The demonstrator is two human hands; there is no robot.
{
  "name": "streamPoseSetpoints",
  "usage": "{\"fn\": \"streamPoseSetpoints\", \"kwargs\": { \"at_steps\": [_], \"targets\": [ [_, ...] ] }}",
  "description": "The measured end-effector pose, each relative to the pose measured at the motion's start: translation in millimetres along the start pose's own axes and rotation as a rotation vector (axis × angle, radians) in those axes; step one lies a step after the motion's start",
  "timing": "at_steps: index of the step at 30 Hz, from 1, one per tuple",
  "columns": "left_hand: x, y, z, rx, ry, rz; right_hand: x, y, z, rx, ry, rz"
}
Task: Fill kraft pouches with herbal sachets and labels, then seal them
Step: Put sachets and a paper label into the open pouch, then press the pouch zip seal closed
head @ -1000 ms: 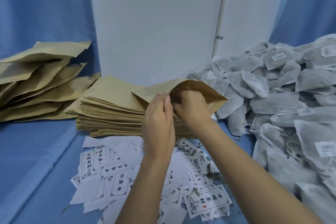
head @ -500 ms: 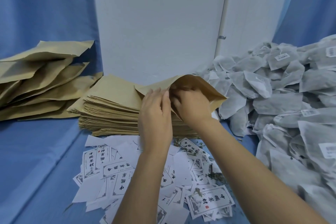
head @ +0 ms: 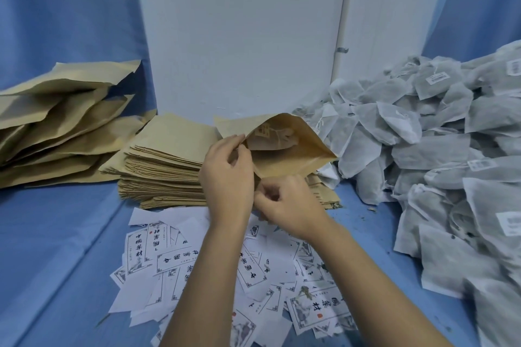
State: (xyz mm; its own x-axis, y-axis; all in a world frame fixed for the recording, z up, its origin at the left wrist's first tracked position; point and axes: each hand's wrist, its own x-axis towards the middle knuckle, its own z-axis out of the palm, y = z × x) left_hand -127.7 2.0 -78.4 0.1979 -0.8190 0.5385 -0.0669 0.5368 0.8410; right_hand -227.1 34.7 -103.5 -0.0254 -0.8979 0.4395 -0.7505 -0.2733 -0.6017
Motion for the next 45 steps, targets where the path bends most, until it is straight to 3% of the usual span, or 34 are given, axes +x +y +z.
{"fn": "streamPoseSetpoints", "kwargs": {
  "at_steps": [5, 8, 20, 26, 30, 32, 34, 41, 45],
  "targets": [
    [0.7, -3.6, 0.0, 0.01, -0.017, 0.019, 1.7, 9.4, -7.9, -0.384, -0.452, 0.153],
    [1.6, -6.7, 0.0, 0.007, -0.013, -0.013, 0.1, 17.0, -8.2, -0.442, -0.551, 0.217],
    [3.2, -12.0, -1.5, 0.015, 0.015, -0.036, -7.0, 21.7, -6.3, -0.491, -0.271, 0.026],
    [4.4, -12.8, -2.9, 0.048, 0.024, -0.025, -0.9, -5.4, -23.3, -0.312, -0.121, -0.076],
    [4.4, -15.8, -3.2, 0.06, 0.024, -0.003, 3.1, -25.3, -35.5, -0.162, 0.276, -0.277],
    [2.8, -16.0, -2.5, 0.049, 0.037, 0.01, 2.9, -27.7, -38.1, -0.141, 0.485, -0.285],
    [0.2, -15.0, -2.1, 0.041, 0.068, 0.062, 1.6, -25.6, -38.7, -0.14, 0.581, -0.259],
    [-8.9, -4.3, -0.8, 0.036, 0.135, 0.303, 2.5, -15.4, -38.1, -0.444, 0.349, -0.031],
    [-16.8, -0.7, -0.1, 0.053, 0.149, 0.479, 3.9, -17.6, -35.9, -0.567, 0.377, 0.005]
  ]
}}
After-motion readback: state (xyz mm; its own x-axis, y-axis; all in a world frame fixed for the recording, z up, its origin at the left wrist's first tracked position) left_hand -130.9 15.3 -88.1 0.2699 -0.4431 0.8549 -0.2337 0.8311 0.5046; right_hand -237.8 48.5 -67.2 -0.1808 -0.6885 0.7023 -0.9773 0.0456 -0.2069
